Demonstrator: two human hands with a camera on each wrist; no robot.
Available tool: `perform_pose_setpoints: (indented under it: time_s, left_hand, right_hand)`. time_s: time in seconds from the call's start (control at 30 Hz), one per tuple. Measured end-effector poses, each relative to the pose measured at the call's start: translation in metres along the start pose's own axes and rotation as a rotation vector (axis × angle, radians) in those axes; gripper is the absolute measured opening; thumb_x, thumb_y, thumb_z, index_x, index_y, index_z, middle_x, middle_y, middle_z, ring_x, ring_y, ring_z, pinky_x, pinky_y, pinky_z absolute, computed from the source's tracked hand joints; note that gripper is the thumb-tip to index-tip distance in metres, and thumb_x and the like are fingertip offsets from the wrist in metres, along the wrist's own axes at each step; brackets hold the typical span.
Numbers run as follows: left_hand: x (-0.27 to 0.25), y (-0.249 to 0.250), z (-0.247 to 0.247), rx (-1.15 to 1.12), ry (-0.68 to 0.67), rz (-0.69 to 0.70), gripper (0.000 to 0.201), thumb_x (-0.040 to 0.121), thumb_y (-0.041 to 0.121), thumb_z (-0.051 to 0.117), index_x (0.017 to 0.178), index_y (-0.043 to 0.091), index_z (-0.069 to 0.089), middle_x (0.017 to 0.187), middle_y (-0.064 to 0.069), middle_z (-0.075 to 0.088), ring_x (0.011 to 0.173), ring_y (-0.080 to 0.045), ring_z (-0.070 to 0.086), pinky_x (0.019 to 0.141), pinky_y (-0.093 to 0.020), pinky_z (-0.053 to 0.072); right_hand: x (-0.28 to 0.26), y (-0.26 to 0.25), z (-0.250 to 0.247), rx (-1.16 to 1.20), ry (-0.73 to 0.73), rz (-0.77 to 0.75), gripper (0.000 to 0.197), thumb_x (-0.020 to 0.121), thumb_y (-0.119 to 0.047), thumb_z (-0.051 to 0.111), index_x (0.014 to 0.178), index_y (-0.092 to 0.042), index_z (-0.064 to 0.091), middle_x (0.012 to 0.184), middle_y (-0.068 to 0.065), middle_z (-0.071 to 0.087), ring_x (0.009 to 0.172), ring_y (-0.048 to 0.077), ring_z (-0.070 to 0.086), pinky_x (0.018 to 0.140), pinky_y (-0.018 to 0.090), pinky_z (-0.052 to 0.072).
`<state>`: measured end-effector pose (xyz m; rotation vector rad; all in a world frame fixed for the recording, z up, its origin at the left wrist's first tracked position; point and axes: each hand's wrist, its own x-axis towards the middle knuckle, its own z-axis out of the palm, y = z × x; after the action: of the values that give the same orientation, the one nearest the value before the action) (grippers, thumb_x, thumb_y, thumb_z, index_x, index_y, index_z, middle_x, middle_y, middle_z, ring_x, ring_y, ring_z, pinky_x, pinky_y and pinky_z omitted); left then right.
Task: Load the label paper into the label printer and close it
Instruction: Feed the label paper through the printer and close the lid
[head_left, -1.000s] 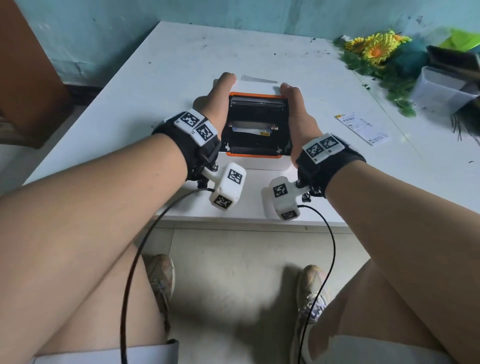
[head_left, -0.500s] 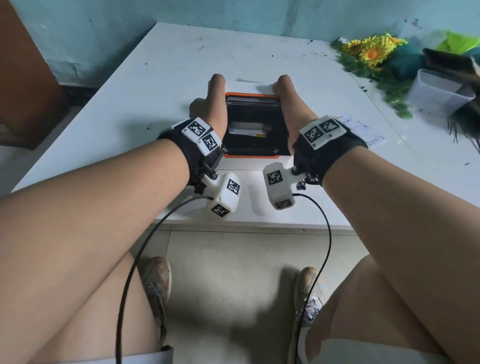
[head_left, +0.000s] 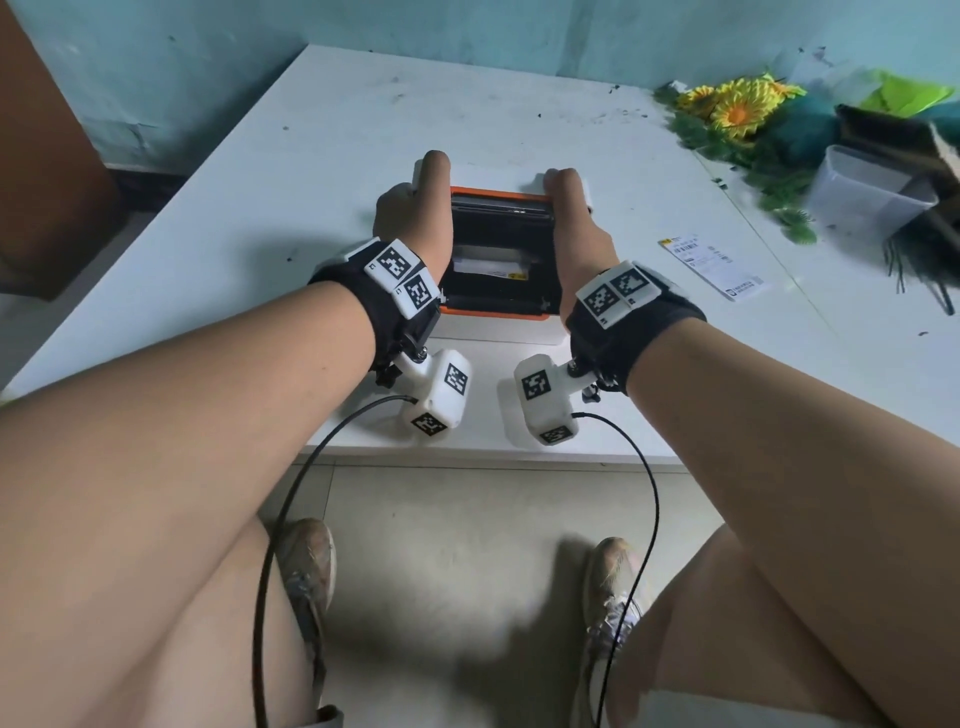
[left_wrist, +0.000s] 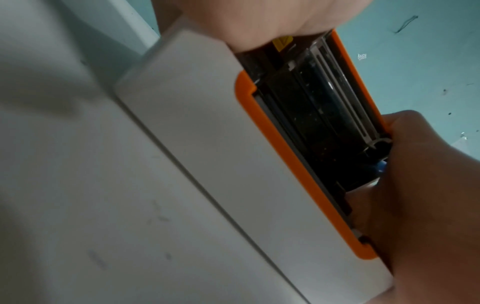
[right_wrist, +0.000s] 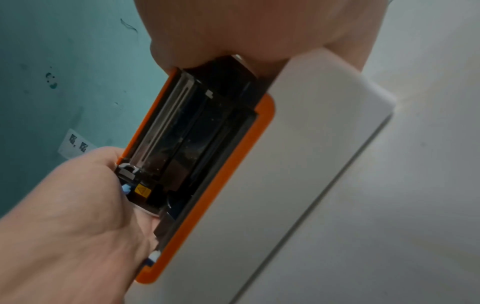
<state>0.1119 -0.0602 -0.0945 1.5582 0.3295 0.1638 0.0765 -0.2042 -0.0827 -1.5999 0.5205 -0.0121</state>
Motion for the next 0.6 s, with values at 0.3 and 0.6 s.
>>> perform_pose_setpoints:
  time_s: [0.3,0.6]
  left_hand:
    - [0.007,0.001,0.0,-0.012,-0.009,-0.027,0.053,0.098,0.051,0.052,0.062,0.022,0.026,0.049,0.011,0.027,0.058,-0.023,0.027,0.06,-0.035,0.029]
    - [0.003,0.003,-0.003,-0.015,-0.014,0.007,0.051,0.077,0.062,0.056,0.068,0.018,0.033,0.065,0.0,0.037,0.066,-0.023,0.038,0.063,-0.041,0.04]
  right_hand:
    - [0.002,0.0,0.001,0.1,-0.034,0.023,0.075,0.06,-0.075,0.064,0.104,-0.017,0.077,0.09,0.005,0.072,0.107,0.032,0.079,0.093,0.059,0.06]
    - [0.01,0.001,0.002,0.052,-0.025,0.009,0.064,0.065,-0.075,0.06,0.093,-0.019,0.072,0.083,0.003,0.066,0.072,0.026,0.069,0.073,0.032,0.056]
